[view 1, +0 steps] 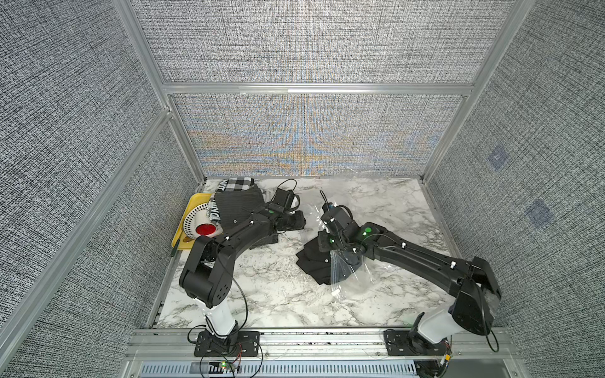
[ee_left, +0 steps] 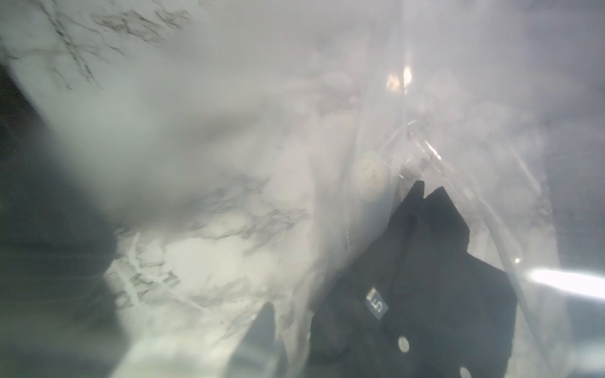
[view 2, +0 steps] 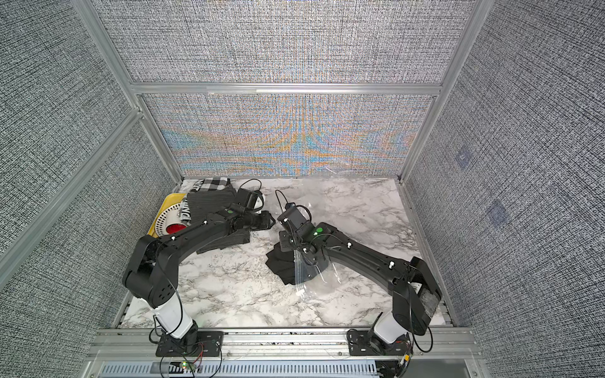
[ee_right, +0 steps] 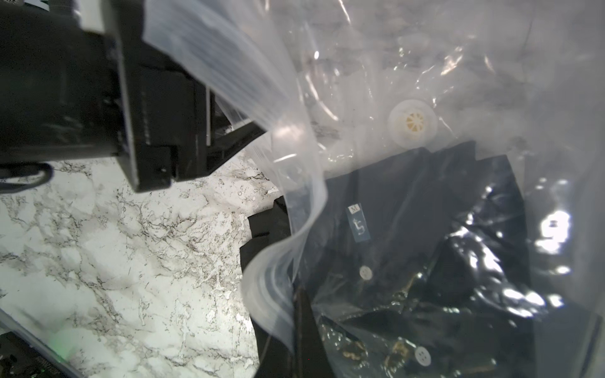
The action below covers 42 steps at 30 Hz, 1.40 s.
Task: Place the folded shirt into the vacuum bag
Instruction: Place the shirt in the vacuum bag, then adjust the vacuum bag at the center of the board.
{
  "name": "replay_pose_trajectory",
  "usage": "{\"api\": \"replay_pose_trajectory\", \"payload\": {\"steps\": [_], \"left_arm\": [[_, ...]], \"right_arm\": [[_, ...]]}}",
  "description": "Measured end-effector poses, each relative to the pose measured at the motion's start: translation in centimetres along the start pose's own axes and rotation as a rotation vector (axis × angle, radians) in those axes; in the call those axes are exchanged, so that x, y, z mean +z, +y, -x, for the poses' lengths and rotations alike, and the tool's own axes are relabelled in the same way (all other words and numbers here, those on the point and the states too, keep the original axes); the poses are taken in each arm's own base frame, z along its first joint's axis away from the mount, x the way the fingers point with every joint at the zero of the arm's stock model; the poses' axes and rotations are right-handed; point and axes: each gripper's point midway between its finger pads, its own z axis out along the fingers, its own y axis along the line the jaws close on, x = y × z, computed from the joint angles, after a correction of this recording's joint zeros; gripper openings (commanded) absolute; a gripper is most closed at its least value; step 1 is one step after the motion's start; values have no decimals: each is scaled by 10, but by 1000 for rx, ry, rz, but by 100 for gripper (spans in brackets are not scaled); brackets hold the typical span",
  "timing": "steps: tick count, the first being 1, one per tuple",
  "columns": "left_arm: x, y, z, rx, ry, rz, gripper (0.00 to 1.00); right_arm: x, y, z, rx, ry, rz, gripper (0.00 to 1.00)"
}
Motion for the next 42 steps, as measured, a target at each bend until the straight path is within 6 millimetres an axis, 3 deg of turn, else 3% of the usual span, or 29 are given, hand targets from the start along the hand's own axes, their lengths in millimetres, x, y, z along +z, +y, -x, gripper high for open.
{"api": "replay_pose_trajectory", "payload": {"steps": [4,6,11,14,17,23,33,38,42], "left_arm": [[1,-4,8,-24,19,-5,0],[-3,-8,14,-40,23,-7,0],[-13,-19,32,-76,41,-25,0],[-16,-16,36,-105,57,-27,0],[-15,-10,38,-142,73,-27,0],[-5,6,34,-209,121,-15,0],[11,22,26,-256,171,-13,0],[13,23,25,-263,181,-21,0],[18,27,25,-272,189,-25,0]], "right_arm": [[-3,-6,0,-1,1,-15,3],[-5,-11,-1,-2,4,-36,16],[-15,-19,-18,-36,21,-79,64],[-27,-15,-33,-71,21,-98,82],[-41,-11,-53,-98,15,-108,91],[-57,9,-97,-178,10,-96,94],[-43,37,-181,-379,134,-219,91],[-32,25,-218,-423,195,-367,89],[-30,6,-230,-417,215,-478,84]]}}
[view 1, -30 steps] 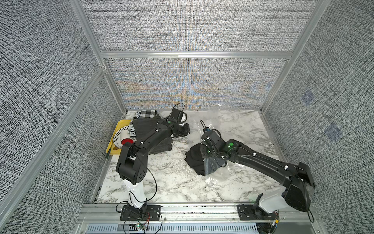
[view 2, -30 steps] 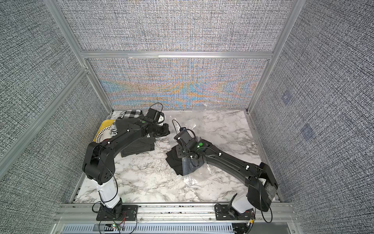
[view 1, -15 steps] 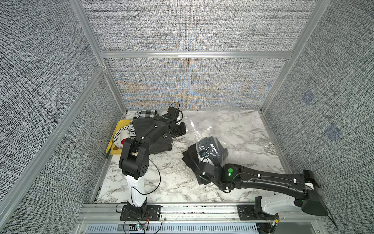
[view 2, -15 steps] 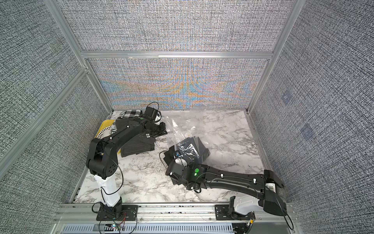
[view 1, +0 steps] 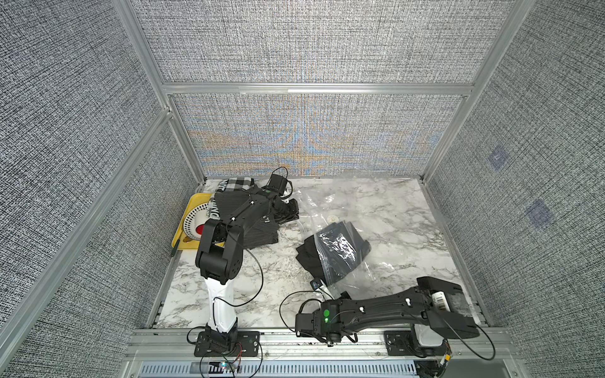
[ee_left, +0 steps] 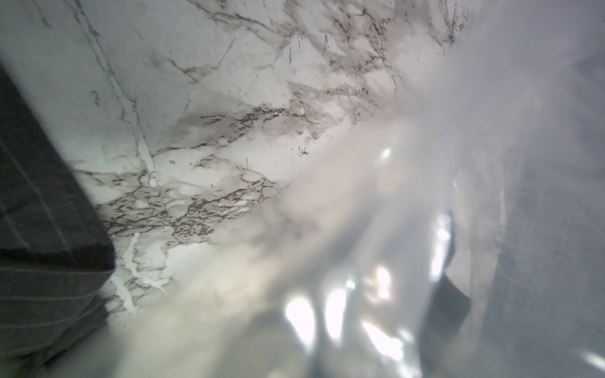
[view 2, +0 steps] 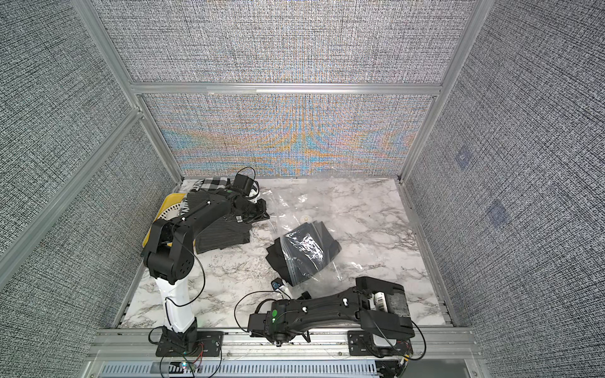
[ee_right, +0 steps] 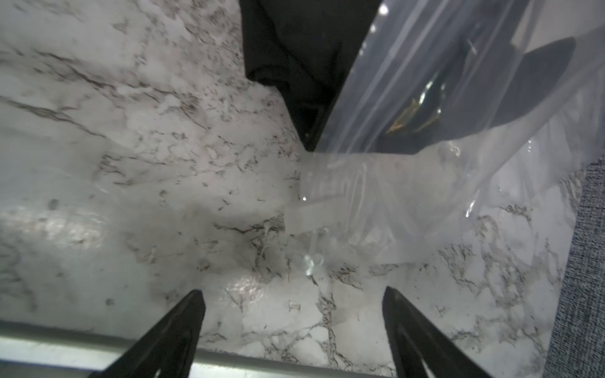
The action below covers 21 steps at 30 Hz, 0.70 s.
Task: Place the folded shirt into the vacuum bag
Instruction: Adjust the vacuum bag at the center of the board.
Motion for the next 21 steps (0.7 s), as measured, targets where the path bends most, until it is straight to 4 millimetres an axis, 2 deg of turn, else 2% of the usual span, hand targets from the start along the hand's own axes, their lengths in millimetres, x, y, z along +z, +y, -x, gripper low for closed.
{"api": "replay_pose_trajectory", "payload": {"steps": [6,13,16,21], "left_arm": [[4,3,-1,-6,11,3,0],[6,4,-2,-9,17,2,0],[7,5,-2,-13,19,3,0],[9,7,-2,-18,23,5,0]], "right_arm": [[14,-11,-8,6,18,-98,79],[29,-15,0,44,5,-122,66],[33,-14,8,54,-10,-120,54],[38,-11,12,45,-20,-114,13]]}}
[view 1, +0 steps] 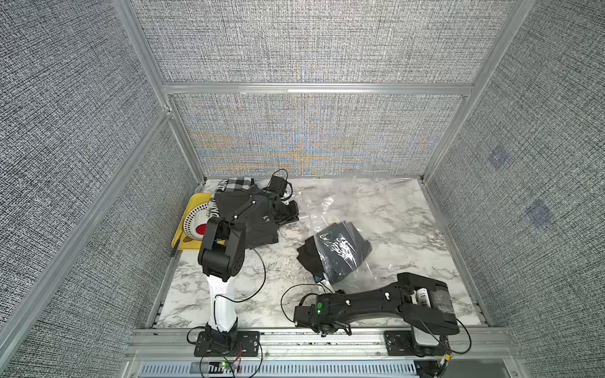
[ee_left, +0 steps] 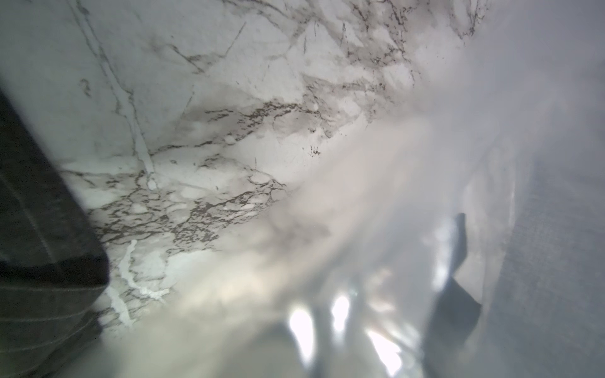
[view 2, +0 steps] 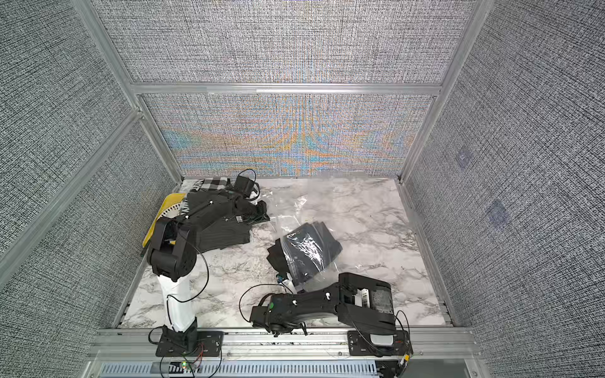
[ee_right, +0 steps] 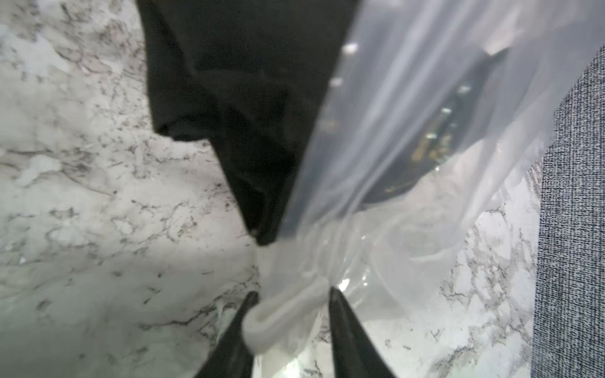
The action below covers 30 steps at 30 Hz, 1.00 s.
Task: Place the folded shirt into the vacuum bag
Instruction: Adjust the vacuum bag at the center of the board.
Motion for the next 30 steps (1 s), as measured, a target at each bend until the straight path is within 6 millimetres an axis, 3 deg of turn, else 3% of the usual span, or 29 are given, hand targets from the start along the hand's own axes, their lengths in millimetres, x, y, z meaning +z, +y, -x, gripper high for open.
{"api": "replay_pose_trajectory", "payload": {"steps": [2,8,11,22,27,30], "left_arm": [[-1,0,2,-4,-2,-2,0],[-8,-16,16,-7,-7,-55,0],[-19,-35,32,3,-22,-110,0],[-67,-137,100,57,-101,-395,0],[-89,-184,122,21,-119,-599,0],[-109,-210,130,36,-139,-703,0]], "right_arm": [[0,-1,0,0,1,-3,1],[-16,-18,12,60,-29,21,0],[-29,-35,26,130,-55,56,0],[-88,-142,84,450,-203,178,0],[-120,-188,111,530,-299,194,0],[-135,-206,121,550,-352,193,0]]}}
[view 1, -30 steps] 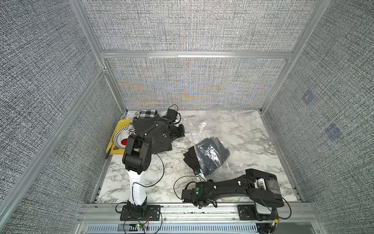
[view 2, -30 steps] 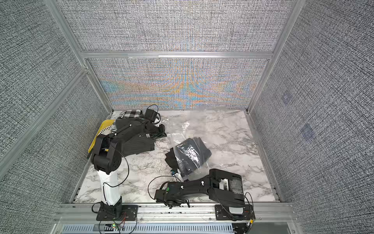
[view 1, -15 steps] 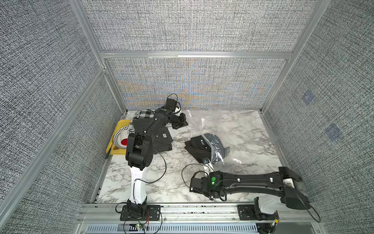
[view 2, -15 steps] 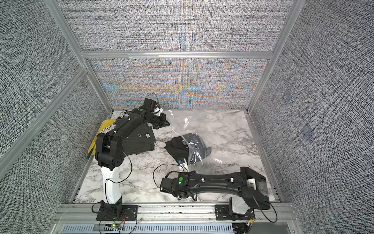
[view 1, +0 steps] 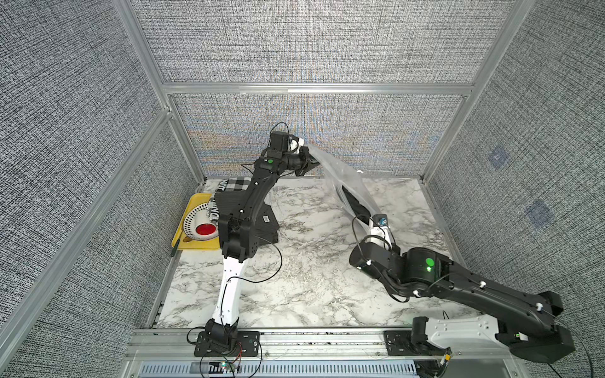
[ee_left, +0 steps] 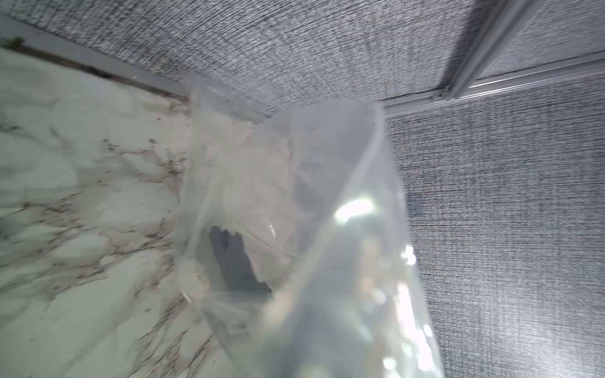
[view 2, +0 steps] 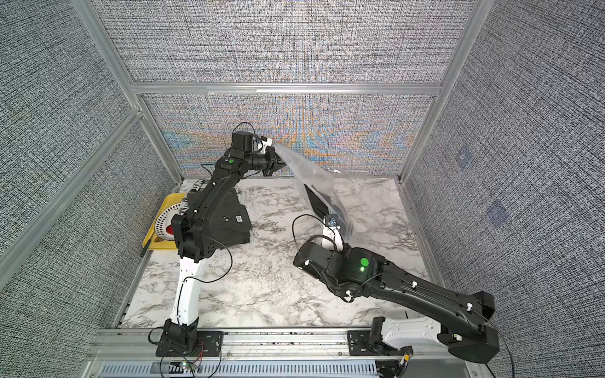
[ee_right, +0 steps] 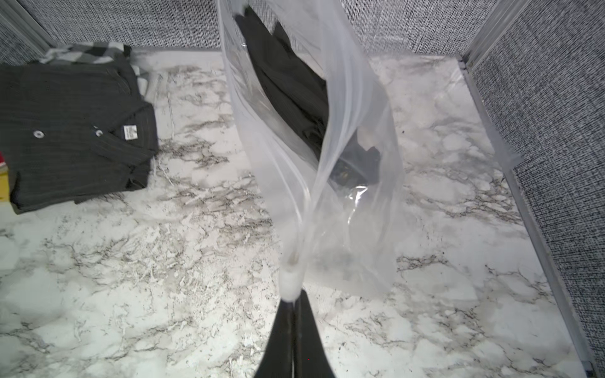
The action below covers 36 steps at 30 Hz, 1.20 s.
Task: Place the folded shirt into the vacuum bag
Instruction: Adjust the vacuum bag at the center of the board.
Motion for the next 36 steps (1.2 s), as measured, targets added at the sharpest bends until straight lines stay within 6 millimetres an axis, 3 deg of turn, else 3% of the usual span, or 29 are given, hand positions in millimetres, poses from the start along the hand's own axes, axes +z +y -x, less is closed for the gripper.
{"api": "replay_pose_trajectory", "payload": {"steps": [3,10,16,18,20,26,30,33,36], "left_arm": [[-3,-21,6,25,-17,-64,0],[-6,-22,3,3,-14,-87,0],[-17,-56,9,65,-30,-153,0],[-19,-58,8,86,-27,-164,0],[-17,-42,3,79,-14,-138,0],[-13,67,-43,-30,59,48,0],[-26,116,-70,-50,74,141,0],[-24,136,-76,-53,82,172,0],[-7,128,-56,-29,68,128,0]], "right_arm": [[1,-2,6,-35,2,-16,0],[-8,2,20,-76,-1,-13,0],[-23,-2,39,-65,-28,0,0],[-25,-4,38,-71,-30,3,0],[-22,-2,27,-97,-17,13,0],[11,29,-51,-220,144,140,0],[28,48,-91,-259,228,200,0],[42,43,-99,-255,265,134,0],[42,25,-68,-178,228,44,0]]}}
